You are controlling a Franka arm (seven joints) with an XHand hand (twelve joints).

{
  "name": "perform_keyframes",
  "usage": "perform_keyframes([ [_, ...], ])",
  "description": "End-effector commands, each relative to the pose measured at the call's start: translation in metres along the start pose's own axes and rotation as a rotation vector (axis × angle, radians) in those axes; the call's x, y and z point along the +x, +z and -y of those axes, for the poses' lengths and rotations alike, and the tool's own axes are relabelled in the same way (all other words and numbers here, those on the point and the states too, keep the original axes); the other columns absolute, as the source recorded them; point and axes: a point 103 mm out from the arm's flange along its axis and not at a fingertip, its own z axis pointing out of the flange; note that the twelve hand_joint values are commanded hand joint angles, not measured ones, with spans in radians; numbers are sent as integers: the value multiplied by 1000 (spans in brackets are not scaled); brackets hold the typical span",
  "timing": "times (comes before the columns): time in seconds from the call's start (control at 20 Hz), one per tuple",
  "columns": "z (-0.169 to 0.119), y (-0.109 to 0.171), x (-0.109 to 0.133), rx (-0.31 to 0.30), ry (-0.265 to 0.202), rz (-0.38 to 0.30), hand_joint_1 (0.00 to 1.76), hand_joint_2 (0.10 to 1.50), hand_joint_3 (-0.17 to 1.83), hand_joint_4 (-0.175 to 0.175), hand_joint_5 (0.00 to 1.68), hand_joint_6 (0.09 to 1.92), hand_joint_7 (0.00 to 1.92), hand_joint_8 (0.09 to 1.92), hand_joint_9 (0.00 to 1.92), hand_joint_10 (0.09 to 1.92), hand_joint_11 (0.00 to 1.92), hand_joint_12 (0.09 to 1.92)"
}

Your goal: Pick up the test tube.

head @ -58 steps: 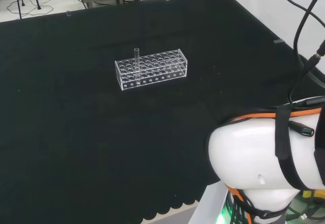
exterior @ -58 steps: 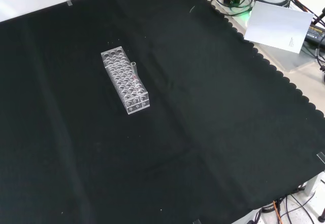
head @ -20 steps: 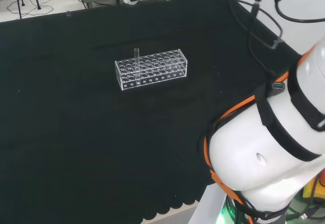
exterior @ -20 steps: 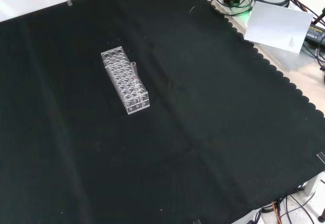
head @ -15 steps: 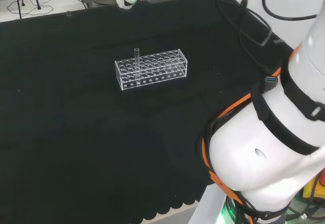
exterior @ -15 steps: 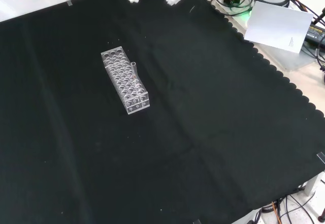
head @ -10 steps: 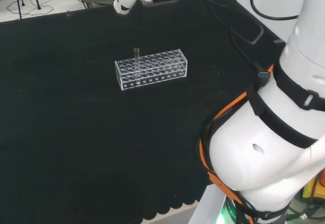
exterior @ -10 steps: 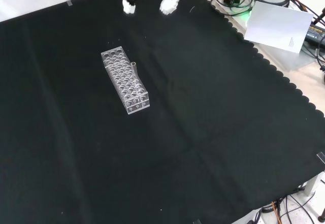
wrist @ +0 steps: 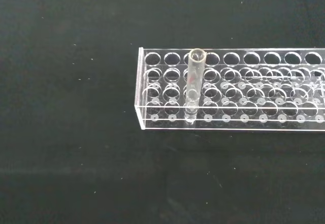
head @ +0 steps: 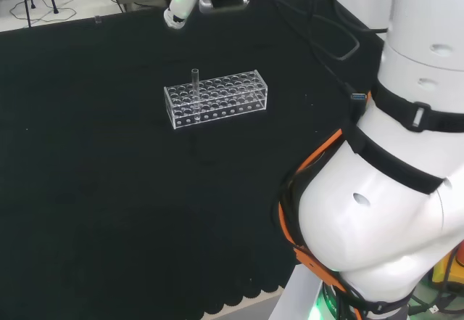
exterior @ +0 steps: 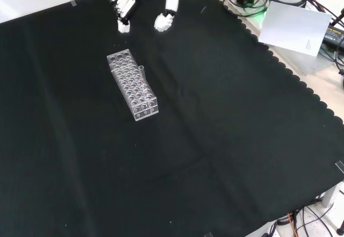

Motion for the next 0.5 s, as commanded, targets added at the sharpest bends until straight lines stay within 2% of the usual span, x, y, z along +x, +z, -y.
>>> perform_keyframes([
  [0.05, -27, 12, -15, 41, 27, -14, 751, 761, 631, -131, 328, 390, 417, 840, 402, 905, 137, 1504],
  [0.15, -35, 16, -16, 48, 32, -11, 765, 750, 641, -132, 346, 426, 462, 827, 441, 886, 155, 1495],
  [0.5, -57, 36, -23, 85, 56, -8, 877, 698, 692, -141, 416, 747, 643, 809, 592, 825, 246, 1451],
])
